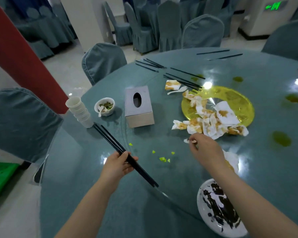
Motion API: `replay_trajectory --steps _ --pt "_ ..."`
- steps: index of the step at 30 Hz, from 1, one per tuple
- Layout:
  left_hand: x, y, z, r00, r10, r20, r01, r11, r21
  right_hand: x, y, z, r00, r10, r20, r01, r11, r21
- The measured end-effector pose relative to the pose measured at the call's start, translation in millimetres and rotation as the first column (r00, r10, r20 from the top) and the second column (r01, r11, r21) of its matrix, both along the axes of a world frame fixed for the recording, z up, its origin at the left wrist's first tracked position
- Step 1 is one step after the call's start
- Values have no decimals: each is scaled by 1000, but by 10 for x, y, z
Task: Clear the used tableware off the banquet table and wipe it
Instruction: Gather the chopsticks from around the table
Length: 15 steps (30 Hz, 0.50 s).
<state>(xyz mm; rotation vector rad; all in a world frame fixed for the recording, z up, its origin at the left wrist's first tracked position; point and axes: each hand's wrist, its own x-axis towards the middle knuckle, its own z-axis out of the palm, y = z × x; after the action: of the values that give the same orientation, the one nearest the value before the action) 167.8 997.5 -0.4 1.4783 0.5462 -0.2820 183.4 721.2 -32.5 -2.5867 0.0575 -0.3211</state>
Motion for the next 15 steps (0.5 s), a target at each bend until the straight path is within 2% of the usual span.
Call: replay_trajectory --steps 8,15 --pt "1044 -142 151 983 -102 154 113 991 -66 390 -145 25 978 -202 47 195 974 117" --pt "2019 -165 106 961 -171 220 204 969 -137 1254 20 -89 938 -315 142 286 938 194"
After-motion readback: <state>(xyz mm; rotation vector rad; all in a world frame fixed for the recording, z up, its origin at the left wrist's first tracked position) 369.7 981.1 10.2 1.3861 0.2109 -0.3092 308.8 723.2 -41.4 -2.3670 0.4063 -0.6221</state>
